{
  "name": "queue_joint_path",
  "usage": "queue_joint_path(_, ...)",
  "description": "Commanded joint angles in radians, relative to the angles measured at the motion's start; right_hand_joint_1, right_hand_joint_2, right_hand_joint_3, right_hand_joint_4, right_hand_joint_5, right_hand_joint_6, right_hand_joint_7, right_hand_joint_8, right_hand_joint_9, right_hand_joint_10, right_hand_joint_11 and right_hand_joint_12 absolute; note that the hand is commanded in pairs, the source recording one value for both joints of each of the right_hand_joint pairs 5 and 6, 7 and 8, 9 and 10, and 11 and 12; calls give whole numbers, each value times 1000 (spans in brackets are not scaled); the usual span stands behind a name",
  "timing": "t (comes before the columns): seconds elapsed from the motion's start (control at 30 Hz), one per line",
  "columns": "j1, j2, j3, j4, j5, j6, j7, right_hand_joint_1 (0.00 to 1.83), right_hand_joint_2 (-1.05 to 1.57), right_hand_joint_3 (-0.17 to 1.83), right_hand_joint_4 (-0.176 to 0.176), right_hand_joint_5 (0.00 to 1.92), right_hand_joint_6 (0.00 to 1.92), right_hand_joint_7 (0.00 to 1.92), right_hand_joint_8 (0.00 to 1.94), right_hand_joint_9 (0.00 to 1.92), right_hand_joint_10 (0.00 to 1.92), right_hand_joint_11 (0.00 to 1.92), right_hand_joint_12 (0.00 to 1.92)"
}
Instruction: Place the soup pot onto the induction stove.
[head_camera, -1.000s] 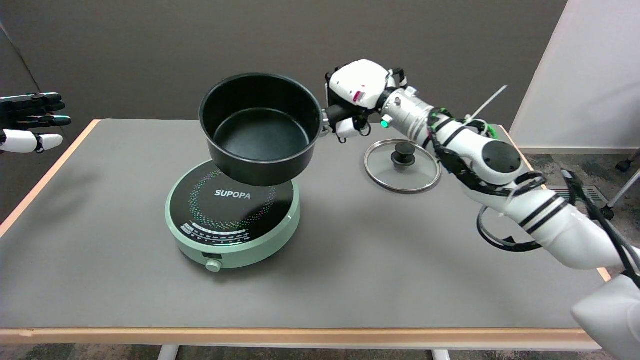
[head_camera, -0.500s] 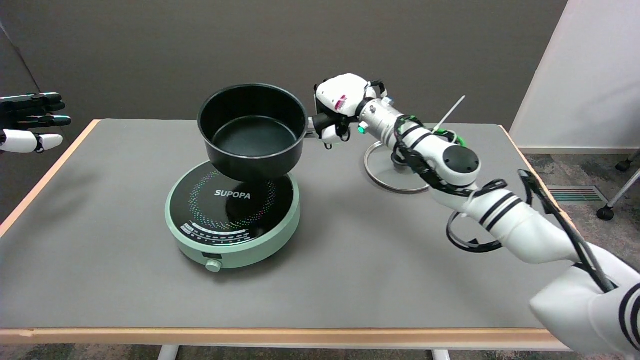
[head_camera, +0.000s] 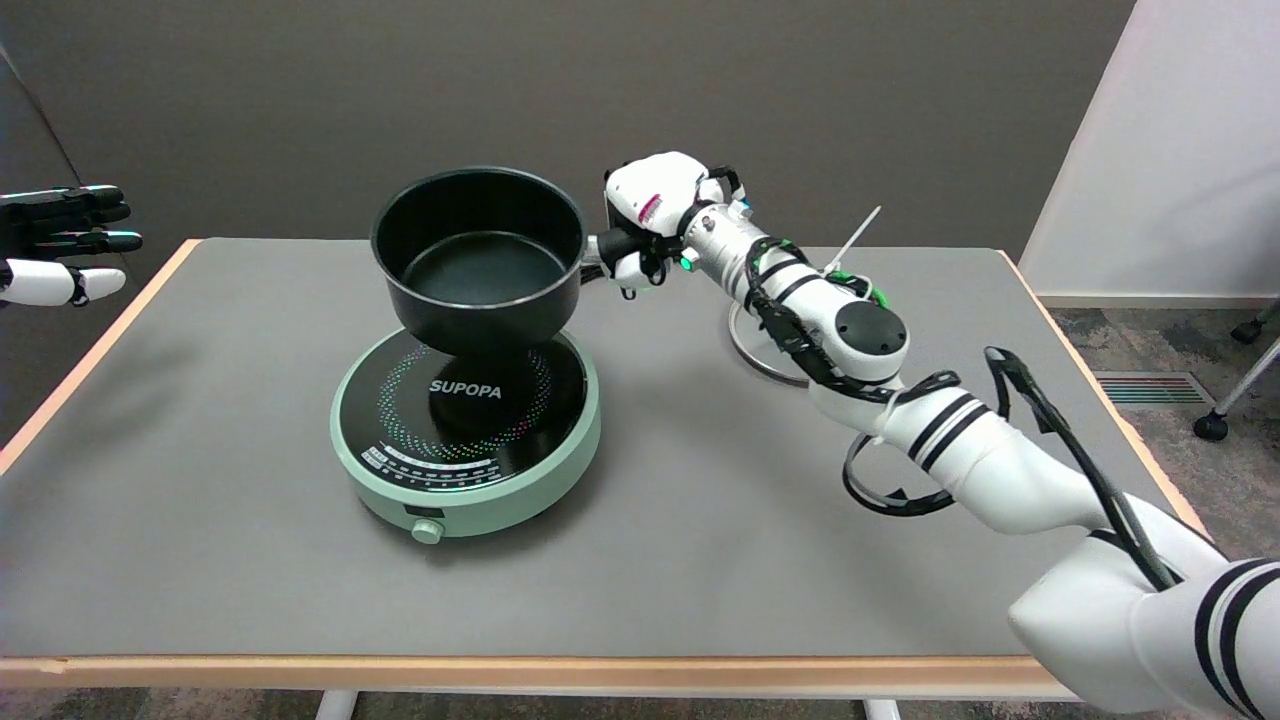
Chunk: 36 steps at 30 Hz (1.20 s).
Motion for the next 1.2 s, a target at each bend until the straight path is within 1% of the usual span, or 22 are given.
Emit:
queue_joint_path(0.03,-82,-55,-46,137,48,-194,-148,938,1300,729,-90,1652,1652,1652,1652,1652,1652,1652,1652)
queue_joint_path(0.3,-95,-31,-152,227,156,-396,-273,937,1311,740,-90,1651,1651,1651,1651,1651,1651,1651,1651)
queue_joint_path(0.47,-83,1,-227,276,235,-516,-370,934,1323,740,-89,1651,1651,1651,1651,1651,1651,1651,1651)
queue_joint_path(0.53,-81,14,-249,290,243,-547,-378,933,1330,739,-89,1651,1651,1651,1651,1651,1651,1651,1651)
queue_joint_path(0.77,-102,32,-262,342,234,-608,-382,927,1351,732,-88,1658,1658,1658,1658,1658,1658,1658,1658)
queue_joint_path(0.93,-116,48,-260,399,243,-644,-435,921,1365,728,-88,1662,1662,1662,1662,1662,1662,1662,1662)
queue_joint_path(1.2,-166,55,-207,498,263,-636,-437,917,1375,723,-88,1669,1669,1669,1669,1669,1669,1669,1669)
